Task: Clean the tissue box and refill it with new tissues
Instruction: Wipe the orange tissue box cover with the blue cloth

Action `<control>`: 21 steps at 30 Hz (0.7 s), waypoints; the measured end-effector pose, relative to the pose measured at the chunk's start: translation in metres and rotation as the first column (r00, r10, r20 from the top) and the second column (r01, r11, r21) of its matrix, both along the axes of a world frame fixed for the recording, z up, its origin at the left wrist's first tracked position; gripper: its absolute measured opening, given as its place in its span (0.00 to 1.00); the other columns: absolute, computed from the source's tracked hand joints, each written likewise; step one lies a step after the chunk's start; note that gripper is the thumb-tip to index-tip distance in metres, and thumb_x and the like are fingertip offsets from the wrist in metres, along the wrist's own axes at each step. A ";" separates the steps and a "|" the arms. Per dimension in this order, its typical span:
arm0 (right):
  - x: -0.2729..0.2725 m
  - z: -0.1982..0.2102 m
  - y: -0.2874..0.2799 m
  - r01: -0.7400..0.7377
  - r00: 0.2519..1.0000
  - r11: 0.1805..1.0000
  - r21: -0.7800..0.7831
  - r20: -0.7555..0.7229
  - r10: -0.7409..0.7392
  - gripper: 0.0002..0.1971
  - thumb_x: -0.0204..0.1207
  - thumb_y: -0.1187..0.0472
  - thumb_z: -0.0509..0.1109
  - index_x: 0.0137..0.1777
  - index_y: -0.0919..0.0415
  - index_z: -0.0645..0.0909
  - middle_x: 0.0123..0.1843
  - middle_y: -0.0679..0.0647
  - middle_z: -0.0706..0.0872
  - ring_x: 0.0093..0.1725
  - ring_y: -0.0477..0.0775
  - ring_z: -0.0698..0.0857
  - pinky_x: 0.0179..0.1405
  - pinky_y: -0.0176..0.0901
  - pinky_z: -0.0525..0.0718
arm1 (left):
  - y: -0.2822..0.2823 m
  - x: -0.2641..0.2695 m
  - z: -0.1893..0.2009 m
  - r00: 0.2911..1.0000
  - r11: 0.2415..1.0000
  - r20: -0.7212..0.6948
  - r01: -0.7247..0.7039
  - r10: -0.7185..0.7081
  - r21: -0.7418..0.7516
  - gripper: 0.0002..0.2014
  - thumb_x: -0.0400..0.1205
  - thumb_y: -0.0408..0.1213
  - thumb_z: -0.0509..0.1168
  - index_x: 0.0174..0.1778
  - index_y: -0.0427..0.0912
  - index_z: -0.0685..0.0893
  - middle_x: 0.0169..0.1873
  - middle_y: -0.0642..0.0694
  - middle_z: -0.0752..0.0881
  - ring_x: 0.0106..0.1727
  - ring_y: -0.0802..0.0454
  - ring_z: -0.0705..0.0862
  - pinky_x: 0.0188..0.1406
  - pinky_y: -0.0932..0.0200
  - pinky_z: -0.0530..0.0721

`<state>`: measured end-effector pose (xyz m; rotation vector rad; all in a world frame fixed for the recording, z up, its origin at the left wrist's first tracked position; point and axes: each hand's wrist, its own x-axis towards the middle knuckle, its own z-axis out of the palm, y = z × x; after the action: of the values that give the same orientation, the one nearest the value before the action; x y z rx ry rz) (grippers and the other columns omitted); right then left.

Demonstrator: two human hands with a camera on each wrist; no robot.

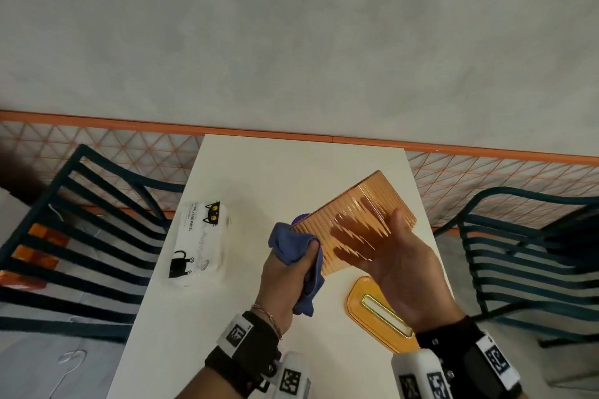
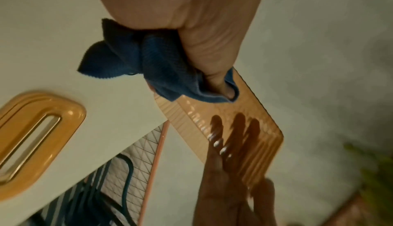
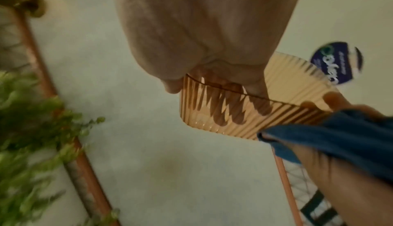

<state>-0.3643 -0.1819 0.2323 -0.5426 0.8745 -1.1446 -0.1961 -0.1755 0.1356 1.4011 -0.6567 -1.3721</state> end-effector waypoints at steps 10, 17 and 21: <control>0.022 -0.009 0.010 -0.008 0.967 0.999 0.049 0.255 -0.005 0.32 0.91 0.45 0.43 0.67 0.59 0.88 0.72 0.62 0.85 0.76 0.61 0.80 0.73 0.55 0.80 | -0.007 -0.046 0.024 0.612 0.832 0.788 0.399 0.071 -0.384 0.34 0.88 0.64 0.44 0.89 0.59 0.43 0.89 0.58 0.40 0.89 0.54 0.38 0.87 0.46 0.51; 0.011 -0.014 0.010 0.044 0.971 0.996 0.082 0.230 -0.062 0.26 0.88 0.45 0.52 0.63 0.57 0.90 0.73 0.63 0.84 0.76 0.67 0.79 0.81 0.72 0.67 | -0.023 -0.015 -0.002 0.831 0.954 0.557 0.177 -0.013 -0.241 0.29 0.88 0.62 0.45 0.85 0.73 0.42 0.86 0.53 0.63 0.76 0.50 0.80 0.53 0.64 0.91; 0.001 -0.026 0.009 0.034 0.989 0.994 0.103 0.137 -0.048 0.24 0.90 0.48 0.52 0.71 0.57 0.84 0.76 0.62 0.82 0.76 0.68 0.80 0.79 0.74 0.68 | -0.020 0.005 -0.014 0.912 0.994 0.397 0.104 -0.102 0.017 0.20 0.92 0.51 0.51 0.79 0.52 0.69 0.50 0.53 0.86 0.36 0.65 0.85 0.28 0.77 0.78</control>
<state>-0.3636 -0.1727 0.2064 -0.3590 0.8203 -1.1554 -0.1914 -0.1955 0.1219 1.6807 -1.0106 -1.1699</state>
